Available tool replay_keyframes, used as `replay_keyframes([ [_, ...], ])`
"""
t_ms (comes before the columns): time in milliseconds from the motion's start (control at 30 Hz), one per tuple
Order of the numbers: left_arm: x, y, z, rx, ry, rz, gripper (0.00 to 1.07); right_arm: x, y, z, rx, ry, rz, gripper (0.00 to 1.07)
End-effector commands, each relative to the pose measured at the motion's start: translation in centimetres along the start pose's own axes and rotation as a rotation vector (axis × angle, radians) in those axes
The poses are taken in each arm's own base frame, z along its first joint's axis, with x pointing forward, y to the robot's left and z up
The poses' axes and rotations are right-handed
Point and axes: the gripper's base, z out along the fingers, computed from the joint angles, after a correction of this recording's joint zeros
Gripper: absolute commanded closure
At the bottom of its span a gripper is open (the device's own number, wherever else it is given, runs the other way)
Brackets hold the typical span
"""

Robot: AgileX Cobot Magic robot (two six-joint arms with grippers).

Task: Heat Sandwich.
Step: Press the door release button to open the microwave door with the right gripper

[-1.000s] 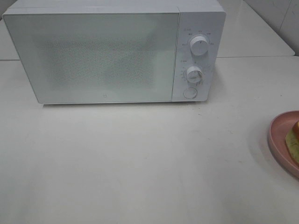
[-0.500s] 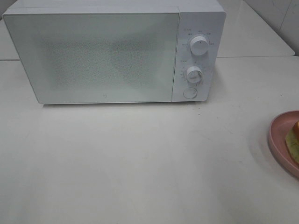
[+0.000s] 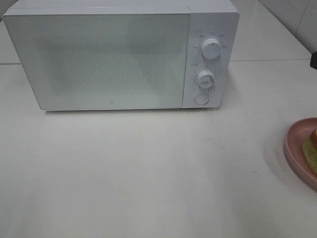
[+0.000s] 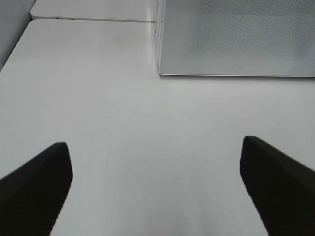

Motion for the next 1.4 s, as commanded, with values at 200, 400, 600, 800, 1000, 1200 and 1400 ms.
replay_keyframes([
  [200, 0.3, -0.1, -0.3, 0.006, -0.020, -0.006, 0.19, -0.1, 0.0, 2.4, -0.005, -0.075, 0.026, 0.31],
  [400, 0.3, -0.1, -0.3, 0.006, -0.020, -0.006, 0.19, 1.3, -0.1, 3.6, -0.013, -0.210, 0.056, 0.31],
  [600, 0.3, -0.1, -0.3, 0.006, -0.020, -0.005, 0.19, 3.5, 1.3, 4.5, -0.034, -0.276, 0.028, 0.31],
  [800, 0.3, -0.1, -0.3, 0.006, -0.020, -0.005, 0.19, 5.1, 3.3, 5.4, -0.042, -0.288, -0.006, 0.31],
  [1000, 0.3, -0.1, -0.3, 0.006, -0.020, -0.005, 0.19, 6.0, 5.3, 6.0, -0.056, -0.285, -0.053, 0.31],
  [1200, 0.3, -0.1, -0.3, 0.006, -0.020, -0.005, 0.19, 7.7, 7.3, 6.8, -0.052, -0.242, -0.051, 0.31],
  [1400, 0.3, -0.1, -0.3, 0.006, -0.020, -0.005, 0.19, 9.3, 8.9, 7.3, -0.061, -0.195, -0.069, 0.31],
])
